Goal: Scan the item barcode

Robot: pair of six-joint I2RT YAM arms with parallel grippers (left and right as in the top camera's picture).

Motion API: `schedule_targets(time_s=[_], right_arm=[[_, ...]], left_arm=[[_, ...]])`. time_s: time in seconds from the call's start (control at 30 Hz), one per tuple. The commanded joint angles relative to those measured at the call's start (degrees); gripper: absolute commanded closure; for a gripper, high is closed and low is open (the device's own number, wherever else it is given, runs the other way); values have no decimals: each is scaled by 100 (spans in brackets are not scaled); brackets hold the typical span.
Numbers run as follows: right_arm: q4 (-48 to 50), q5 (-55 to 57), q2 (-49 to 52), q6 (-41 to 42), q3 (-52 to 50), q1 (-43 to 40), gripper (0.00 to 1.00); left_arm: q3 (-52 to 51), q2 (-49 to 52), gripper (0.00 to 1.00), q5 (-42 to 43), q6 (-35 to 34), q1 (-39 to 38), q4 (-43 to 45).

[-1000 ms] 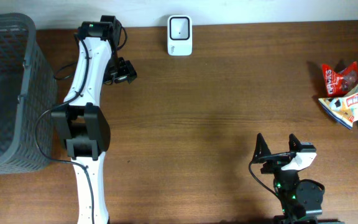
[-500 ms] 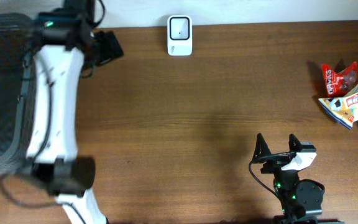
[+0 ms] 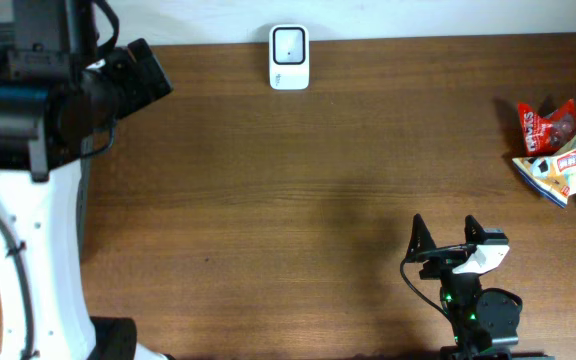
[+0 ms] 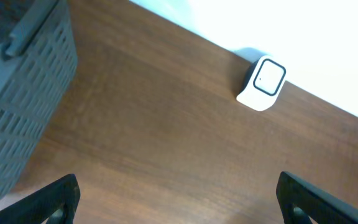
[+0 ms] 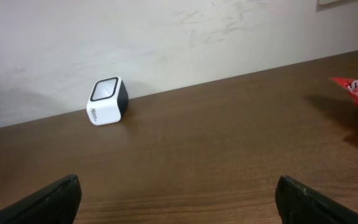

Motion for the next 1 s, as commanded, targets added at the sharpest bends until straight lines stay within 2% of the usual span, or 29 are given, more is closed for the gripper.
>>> schedule_targets(time_s=[0.0, 0.1, 0.2, 0.27, 0.37, 0.6, 0.7, 0.83, 0.97], right_arm=[[-11, -7, -50, -57, -46, 42, 2], [-11, -7, -50, -57, -46, 42, 2], [-11, -7, -50, -57, -46, 42, 2], [-11, -7, -50, -57, -46, 42, 2], [-11, -7, -50, -59, -46, 42, 2], [-11, -7, -50, -57, -46, 42, 2], [-11, -7, -50, -57, -46, 42, 2], [-11, -7, -50, -57, -46, 42, 1], [-11, -7, -50, -57, -46, 42, 1]], left_arm=[[17, -98, 1, -2, 2, -7, -485], [-24, -168, 1, -101, 70, -9, -944], [-476, -374, 1, -219, 105, -13, -824], [-1198, -686, 1, -254, 264, -13, -442], [-2518, -1252, 1, -245, 514, -52, 557], [-6629, -3268, 1, 343, 1572, -61, 3748], [-8454, -4352, 1, 352, 1674, -61, 4752], [-10159, -5665, 1, 354, 1672, -57, 5864], [-11427, -6935, 1, 352, 1672, -55, 6693]])
